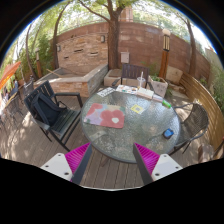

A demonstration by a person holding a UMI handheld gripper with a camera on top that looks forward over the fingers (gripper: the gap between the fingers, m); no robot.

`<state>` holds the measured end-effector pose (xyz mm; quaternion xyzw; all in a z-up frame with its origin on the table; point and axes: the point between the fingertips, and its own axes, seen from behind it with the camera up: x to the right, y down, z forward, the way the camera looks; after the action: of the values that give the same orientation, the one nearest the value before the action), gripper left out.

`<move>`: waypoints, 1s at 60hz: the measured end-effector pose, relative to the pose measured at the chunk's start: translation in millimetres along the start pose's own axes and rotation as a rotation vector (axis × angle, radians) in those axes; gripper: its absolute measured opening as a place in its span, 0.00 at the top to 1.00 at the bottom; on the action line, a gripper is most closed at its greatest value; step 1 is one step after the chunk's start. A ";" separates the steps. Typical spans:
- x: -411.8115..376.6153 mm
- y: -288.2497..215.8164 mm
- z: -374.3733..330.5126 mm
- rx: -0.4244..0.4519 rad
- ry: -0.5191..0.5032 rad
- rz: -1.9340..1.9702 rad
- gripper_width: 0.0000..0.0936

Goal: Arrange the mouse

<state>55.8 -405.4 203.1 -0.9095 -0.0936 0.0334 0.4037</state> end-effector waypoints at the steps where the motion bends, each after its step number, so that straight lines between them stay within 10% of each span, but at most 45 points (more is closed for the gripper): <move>1: 6.6 5.7 2.8 -0.007 0.005 0.003 0.09; 31: 286.1 74.7 171.2 0.007 0.172 0.114 0.09; 60: 343.9 29.1 290.8 0.021 0.127 0.224 0.17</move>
<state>357.5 -145.0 -8.7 -0.9102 0.0349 0.0215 0.4122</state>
